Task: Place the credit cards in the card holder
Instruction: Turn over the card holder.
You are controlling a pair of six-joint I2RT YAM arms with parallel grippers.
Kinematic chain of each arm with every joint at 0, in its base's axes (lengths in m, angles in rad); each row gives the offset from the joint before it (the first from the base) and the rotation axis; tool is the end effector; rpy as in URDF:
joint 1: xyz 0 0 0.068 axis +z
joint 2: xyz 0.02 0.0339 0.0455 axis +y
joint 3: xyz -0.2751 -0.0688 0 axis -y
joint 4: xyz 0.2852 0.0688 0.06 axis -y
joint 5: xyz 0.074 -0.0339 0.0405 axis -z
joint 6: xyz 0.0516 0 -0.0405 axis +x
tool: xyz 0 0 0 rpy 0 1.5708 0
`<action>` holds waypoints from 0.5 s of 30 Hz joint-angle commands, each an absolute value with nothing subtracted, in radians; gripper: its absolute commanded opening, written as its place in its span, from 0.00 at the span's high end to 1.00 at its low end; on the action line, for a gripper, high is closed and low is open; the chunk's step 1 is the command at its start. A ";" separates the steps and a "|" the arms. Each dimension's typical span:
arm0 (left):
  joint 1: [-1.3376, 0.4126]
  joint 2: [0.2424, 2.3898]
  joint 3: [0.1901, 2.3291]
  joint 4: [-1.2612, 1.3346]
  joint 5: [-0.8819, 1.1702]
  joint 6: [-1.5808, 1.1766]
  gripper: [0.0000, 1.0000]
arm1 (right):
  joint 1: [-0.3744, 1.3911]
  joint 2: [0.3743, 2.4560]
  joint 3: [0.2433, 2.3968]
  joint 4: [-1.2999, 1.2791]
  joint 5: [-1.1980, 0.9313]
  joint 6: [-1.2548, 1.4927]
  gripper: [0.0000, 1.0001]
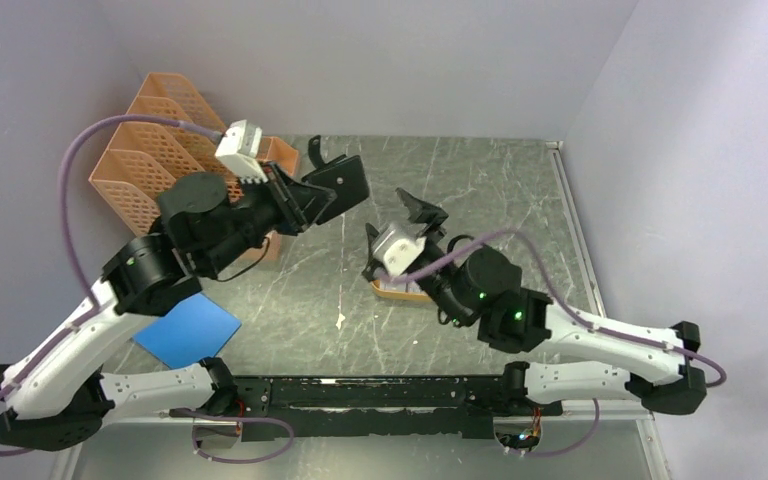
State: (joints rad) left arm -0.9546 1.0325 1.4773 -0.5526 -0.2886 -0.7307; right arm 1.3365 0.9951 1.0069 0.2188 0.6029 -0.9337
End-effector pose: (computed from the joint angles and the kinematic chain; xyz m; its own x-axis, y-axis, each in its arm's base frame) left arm 0.1468 -0.1819 0.5133 -0.4593 -0.4585 -0.7608 0.4193 0.6432 -0.6407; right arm 0.0907 0.2540 0.4342 0.5726 -0.4531 -0.6833 -0.3577 0.6119 -0.7055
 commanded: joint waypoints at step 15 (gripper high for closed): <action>-0.951 0.795 1.357 -0.761 0.456 0.107 0.95 | 0.851 0.825 1.171 -0.353 -0.589 0.095 0.19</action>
State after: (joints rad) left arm -0.9527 0.8181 1.3796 -0.7151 0.1616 -0.0780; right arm 0.8581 0.8577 1.1320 -0.2661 -0.3099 -0.0250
